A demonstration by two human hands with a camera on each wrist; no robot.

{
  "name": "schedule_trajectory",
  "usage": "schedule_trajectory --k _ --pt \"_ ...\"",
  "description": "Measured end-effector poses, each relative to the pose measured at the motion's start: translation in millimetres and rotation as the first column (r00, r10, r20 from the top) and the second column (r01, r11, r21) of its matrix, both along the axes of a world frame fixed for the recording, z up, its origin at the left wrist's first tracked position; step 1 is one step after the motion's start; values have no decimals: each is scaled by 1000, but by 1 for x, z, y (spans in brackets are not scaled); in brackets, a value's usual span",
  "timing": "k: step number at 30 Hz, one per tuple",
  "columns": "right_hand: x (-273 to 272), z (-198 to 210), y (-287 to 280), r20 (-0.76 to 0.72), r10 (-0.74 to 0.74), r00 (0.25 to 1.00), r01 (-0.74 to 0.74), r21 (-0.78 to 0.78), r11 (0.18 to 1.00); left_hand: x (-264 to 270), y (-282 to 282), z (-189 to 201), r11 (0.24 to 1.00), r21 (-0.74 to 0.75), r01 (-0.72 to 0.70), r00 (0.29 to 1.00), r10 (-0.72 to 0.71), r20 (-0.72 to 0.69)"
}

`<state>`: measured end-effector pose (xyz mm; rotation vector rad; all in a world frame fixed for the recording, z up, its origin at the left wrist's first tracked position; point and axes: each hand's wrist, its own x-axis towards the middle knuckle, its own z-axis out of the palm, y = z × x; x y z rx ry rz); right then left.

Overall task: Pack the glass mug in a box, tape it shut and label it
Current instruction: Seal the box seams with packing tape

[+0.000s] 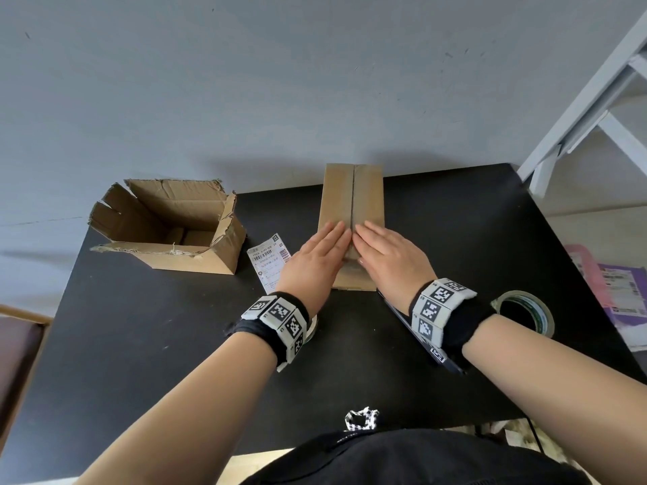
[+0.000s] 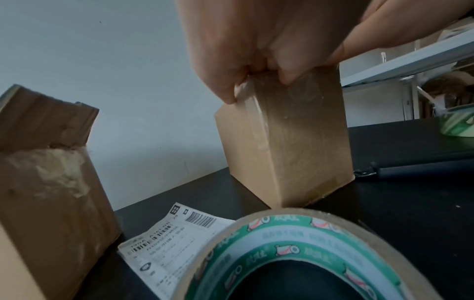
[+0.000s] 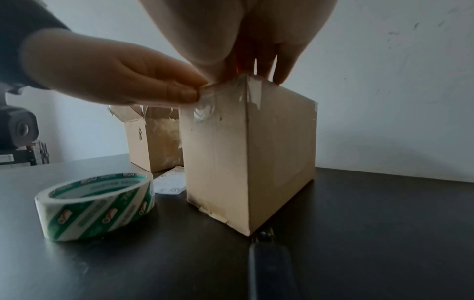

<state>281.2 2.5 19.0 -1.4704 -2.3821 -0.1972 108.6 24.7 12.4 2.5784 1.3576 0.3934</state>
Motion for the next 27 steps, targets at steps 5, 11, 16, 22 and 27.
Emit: schedule_trajectory --k 5,11,16,22,27 --pt "-1 -3 -3 18 -27 999 28 -16 999 -1 3 -5 999 30 20 999 -22 39" --pt "1 -9 1 10 3 1000 -3 -5 1000 -5 7 8 999 15 38 999 -39 27" --pt "18 -10 1 46 110 993 -109 -12 994 -18 10 11 997 -69 32 996 -38 -85" --pt "23 -6 -3 1 104 995 -103 -123 987 -16 2 8 992 -111 -66 995 56 -86" --pt "25 -3 0 -59 109 992 -119 -201 972 -19 9 17 984 -176 -30 1000 28 -13"
